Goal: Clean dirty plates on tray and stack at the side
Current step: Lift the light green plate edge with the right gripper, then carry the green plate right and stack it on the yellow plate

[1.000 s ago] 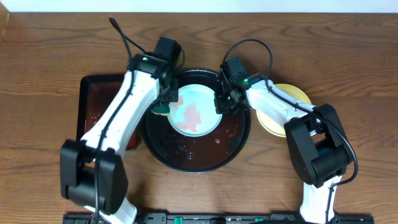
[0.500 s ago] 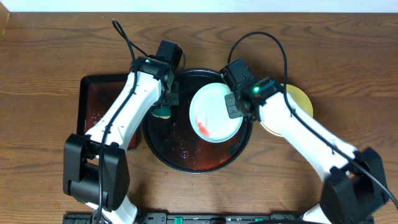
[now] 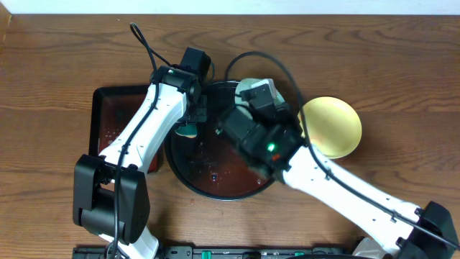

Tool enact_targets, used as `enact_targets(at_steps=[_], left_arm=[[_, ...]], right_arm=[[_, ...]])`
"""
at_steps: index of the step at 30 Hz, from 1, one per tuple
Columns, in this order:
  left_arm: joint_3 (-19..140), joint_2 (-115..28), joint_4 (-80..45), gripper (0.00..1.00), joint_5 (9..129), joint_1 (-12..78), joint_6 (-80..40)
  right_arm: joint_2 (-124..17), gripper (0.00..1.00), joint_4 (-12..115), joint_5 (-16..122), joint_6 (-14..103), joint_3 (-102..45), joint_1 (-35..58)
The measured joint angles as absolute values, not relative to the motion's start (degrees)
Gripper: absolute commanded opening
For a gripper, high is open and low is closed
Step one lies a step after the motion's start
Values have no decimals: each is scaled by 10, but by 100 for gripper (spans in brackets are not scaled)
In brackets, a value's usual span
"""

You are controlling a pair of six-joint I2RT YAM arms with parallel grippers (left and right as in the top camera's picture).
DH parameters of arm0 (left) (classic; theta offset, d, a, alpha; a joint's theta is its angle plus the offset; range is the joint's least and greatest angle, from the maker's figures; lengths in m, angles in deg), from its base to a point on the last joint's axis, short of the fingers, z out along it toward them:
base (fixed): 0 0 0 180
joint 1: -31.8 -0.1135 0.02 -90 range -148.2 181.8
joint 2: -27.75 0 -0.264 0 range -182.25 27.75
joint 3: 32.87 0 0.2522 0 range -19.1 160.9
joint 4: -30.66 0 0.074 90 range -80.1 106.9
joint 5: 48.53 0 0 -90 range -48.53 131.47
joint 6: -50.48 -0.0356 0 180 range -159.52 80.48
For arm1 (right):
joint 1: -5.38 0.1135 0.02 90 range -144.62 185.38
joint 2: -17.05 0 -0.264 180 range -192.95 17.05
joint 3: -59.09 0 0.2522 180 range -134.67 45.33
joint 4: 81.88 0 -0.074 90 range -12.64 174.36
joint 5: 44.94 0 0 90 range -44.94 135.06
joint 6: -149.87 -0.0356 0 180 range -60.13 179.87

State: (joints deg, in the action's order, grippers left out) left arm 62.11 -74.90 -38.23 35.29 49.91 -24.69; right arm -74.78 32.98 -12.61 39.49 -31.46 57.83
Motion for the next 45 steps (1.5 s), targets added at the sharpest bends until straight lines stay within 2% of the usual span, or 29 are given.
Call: enact_targets(at_steps=[9, 20, 26, 31, 41, 45], left_arm=[[621, -749, -382, 8, 353, 499, -247], [621, -749, -382, 8, 353, 499, -247], [620, -749, -382, 8, 353, 499, -247], [620, -749, -382, 8, 353, 499, -247], [620, -749, -382, 8, 353, 499, -247], [619, -749, -383, 8, 353, 499, -247]], right_arm=[[-745, 1, 330, -293, 395, -315, 631], [-745, 1, 300, -303, 366, -315, 631], [-745, 1, 260, -171, 326, -315, 597], [-745, 1, 266, -10, 320, -315, 514], [-745, 1, 295, 370, 425, -315, 272], [-745, 1, 280, 452, 454, -315, 161]])
